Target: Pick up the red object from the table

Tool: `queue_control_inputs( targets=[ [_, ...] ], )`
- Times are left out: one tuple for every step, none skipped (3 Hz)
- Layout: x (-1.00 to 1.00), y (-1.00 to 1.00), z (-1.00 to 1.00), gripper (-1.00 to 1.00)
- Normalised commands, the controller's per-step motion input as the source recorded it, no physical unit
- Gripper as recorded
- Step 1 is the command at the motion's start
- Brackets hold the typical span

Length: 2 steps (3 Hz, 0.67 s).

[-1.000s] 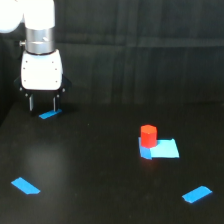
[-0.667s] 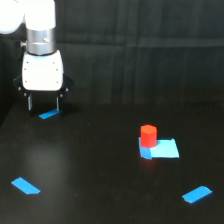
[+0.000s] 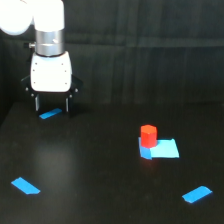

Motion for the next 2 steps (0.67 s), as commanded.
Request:
queue_control_inputs(
  targets=[
    [0.93,-0.09,0.01,1.00],
    [1.00,-0.13,0.00,1.00]
  ],
)
